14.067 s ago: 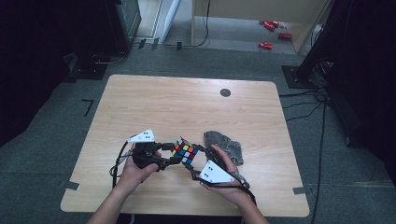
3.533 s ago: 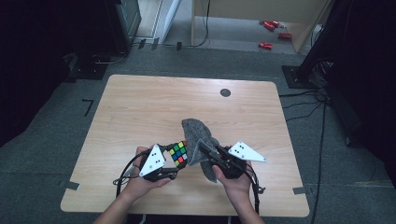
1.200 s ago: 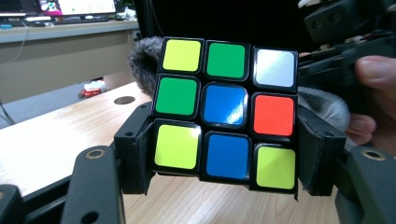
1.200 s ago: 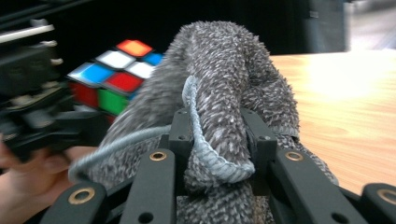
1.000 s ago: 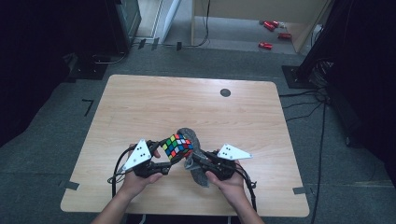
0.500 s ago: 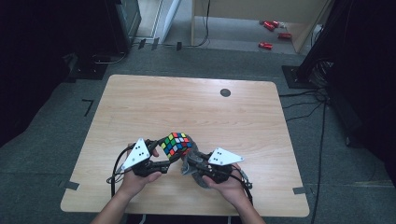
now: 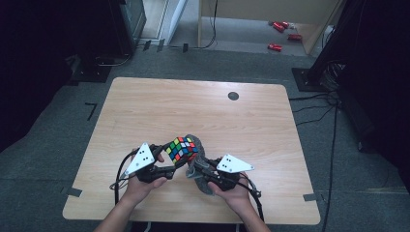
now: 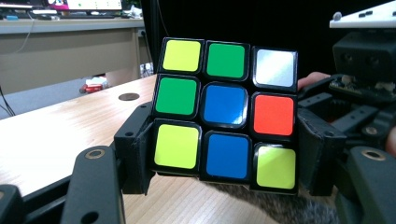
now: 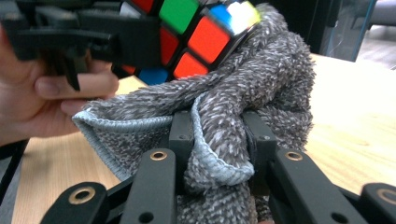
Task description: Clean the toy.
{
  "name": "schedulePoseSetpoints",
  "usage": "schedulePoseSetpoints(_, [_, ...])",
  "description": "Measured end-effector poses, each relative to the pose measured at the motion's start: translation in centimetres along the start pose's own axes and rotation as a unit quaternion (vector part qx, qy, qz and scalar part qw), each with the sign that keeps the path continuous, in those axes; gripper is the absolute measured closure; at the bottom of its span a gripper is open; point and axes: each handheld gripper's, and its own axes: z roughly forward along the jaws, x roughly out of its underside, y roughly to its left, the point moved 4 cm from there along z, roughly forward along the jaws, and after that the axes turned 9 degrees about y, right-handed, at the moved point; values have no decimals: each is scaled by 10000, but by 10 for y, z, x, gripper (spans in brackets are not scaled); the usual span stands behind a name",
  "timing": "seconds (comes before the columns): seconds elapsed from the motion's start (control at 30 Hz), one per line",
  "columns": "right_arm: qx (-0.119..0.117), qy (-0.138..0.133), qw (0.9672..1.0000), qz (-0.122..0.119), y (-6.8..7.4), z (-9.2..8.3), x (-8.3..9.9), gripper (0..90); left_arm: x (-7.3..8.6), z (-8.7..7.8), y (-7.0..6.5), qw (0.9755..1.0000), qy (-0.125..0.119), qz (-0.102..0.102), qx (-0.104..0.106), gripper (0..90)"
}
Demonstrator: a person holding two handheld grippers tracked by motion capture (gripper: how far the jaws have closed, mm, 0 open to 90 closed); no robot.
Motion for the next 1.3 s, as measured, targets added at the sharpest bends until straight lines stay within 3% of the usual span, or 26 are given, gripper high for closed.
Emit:
schedulePoseSetpoints(0.2, [-64, 263, 9996, -44, -2, 2, 3, 705, 0, 1, 0, 10000, 15, 42, -49, 350])
schedulePoseSetpoints(0.3, [223, 286, 9991, -205, -6, -4, -1, 700, 0, 0, 0, 10000, -15, 63, -71, 350])
schedulePoseSetpoints(0.33, [370, 166, 9991, -85, -12, -10, -5, 701, 1, 0, 1, 10000, -2, 62, -68, 350])
schedulePoseSetpoints(0.4, [411, -148, 9986, 312, -21, -19, -8, 702, 1, 0, 1, 10000, 29, 56, -65, 350])
schedulePoseSetpoints(0.53, [356, -263, 9987, 262, -20, -22, -9, 701, 2, 3, -2, 9999, 58, 80, -22, 350])
schedulePoseSetpoints(0.7, [150, -85, 9998, 118, -8, -8, -4, 697, 3, 2, 1, 10000, 56, -6, -38, 350])
schedulePoseSetpoints(0.83, [37, 218, 9997, -65, -4, 1, 3, 696, 3, 2, 3, 10000, 50, -41, -55, 350])
schedulePoseSetpoints(0.9, [343, 456, 9980, -259, -7, 2, 3, 700, 3, 2, 3, 9999, 67, -37, -79, 350])
schedulePoseSetpoints(0.97, [500, 372, 9980, -103, -13, -3, 1, 702, 5, 1, 5, 9999, 82, -57, -100, 350])
schedulePoseSetpoints(1.03, [487, 98, 9985, 216, -20, -10, -4, 702, 6, 1, 8, 9998, 82, -159, -75, 350])
schedulePoseSetpoints(1.07, [489, 23, 9985, 246, -22, -13, -5, 701, 7, 1, 9, 9997, 82, -200, -63, 350])
schedulePoseSetpoints(1.3, [106, -23, 9999, -56, -14, -6, 0, 695, 5, 6, 7, 9995, 99, -276, 98, 350])
